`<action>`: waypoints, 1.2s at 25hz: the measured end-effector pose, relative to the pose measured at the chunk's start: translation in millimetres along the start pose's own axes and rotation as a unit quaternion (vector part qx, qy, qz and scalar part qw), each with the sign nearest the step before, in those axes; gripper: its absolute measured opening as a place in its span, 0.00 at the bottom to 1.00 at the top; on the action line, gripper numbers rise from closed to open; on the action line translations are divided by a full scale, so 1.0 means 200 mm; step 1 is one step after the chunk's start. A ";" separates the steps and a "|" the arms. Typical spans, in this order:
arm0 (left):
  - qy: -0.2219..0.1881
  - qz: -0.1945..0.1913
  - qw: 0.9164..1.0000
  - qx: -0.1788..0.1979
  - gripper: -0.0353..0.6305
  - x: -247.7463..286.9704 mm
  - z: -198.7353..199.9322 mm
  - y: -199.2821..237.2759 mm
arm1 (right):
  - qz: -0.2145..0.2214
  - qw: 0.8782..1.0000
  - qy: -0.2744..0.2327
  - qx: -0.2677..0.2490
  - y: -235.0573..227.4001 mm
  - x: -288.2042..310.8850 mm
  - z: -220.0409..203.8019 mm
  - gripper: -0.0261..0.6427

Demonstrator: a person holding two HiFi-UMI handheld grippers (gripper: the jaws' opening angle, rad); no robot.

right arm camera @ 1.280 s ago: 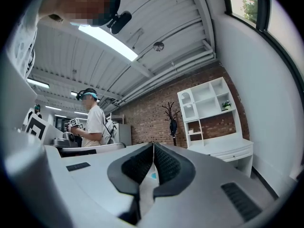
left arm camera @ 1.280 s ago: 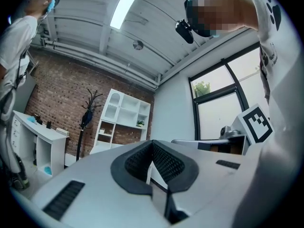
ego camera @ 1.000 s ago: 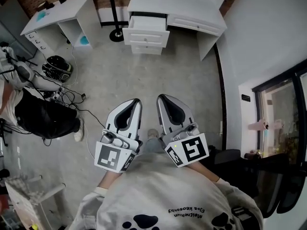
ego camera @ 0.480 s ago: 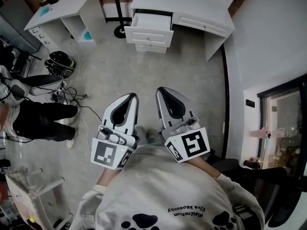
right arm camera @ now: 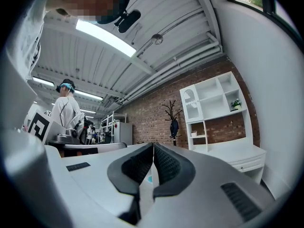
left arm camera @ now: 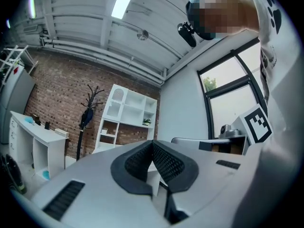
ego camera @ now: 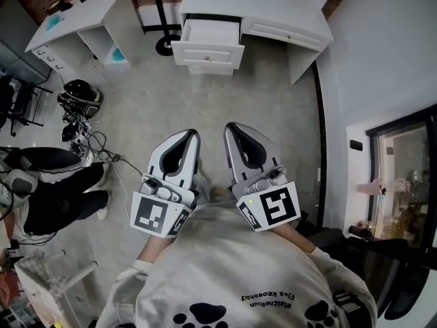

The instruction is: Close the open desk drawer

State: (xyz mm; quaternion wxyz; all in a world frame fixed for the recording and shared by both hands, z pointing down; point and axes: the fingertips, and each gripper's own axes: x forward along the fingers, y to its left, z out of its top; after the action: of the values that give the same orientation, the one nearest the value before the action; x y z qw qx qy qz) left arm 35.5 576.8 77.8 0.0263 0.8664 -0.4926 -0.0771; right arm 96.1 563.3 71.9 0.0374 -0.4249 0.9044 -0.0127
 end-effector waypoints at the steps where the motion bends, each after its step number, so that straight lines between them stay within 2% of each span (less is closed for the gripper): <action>1: 0.001 -0.005 1.000 -0.001 0.08 0.03 0.00 0.04 | -0.004 1.000 0.001 0.000 -0.01 0.04 0.00 0.09; 17: 0.009 -0.085 0.996 -0.006 0.08 0.52 0.07 0.84 | -0.091 0.996 -0.018 0.000 -0.24 0.90 0.01 0.09; 22: 0.018 -0.103 0.994 -0.012 0.08 0.59 0.06 0.97 | -0.114 0.993 -0.009 0.005 -0.25 1.02 -0.03 0.09; 30: 0.017 -0.106 0.994 -0.029 0.08 0.72 0.04 1.19 | -0.127 0.992 0.000 0.000 -0.33 1.25 -0.05 0.09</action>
State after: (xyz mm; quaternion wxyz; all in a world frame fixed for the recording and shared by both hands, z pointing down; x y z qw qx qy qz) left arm -95.6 331.7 83.1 0.0511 0.9139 -0.3949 -0.0789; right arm -12.5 328.5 71.2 0.0358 -0.5365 0.8429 -0.0174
